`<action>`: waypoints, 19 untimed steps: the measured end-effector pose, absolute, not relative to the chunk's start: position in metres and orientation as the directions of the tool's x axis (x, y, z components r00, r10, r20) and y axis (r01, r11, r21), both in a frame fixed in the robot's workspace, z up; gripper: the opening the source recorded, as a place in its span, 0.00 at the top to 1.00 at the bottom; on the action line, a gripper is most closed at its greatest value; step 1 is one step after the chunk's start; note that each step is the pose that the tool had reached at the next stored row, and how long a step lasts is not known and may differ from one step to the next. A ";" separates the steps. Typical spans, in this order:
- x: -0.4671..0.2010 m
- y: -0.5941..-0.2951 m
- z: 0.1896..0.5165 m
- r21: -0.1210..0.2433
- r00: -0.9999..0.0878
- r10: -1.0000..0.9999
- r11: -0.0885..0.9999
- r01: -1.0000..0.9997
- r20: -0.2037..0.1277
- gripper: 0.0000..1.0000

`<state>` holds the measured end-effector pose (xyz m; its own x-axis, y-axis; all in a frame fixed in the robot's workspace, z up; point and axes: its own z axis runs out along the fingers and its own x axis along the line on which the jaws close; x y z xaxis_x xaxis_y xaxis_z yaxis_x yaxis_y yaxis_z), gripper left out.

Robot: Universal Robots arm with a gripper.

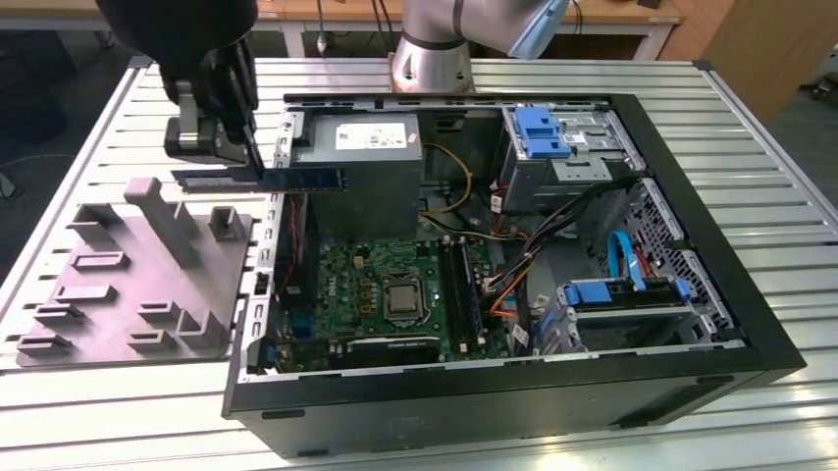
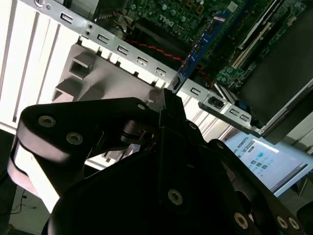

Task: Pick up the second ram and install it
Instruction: 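Pick up the second ram and move it above second insertion slot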

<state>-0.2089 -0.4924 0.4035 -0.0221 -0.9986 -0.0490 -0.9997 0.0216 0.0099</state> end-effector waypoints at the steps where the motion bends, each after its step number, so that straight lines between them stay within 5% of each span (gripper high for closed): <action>1: -0.207 -0.492 0.403 0.010 -0.022 -0.999 0.022 -1.000 -0.049 0.88; 19: -0.153 -0.492 0.402 0.010 -0.022 -0.999 0.022 -1.000 -0.049 0.88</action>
<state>-0.1530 -0.4924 0.4022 -0.0221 -0.9986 -0.0490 -0.9997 0.0216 0.0100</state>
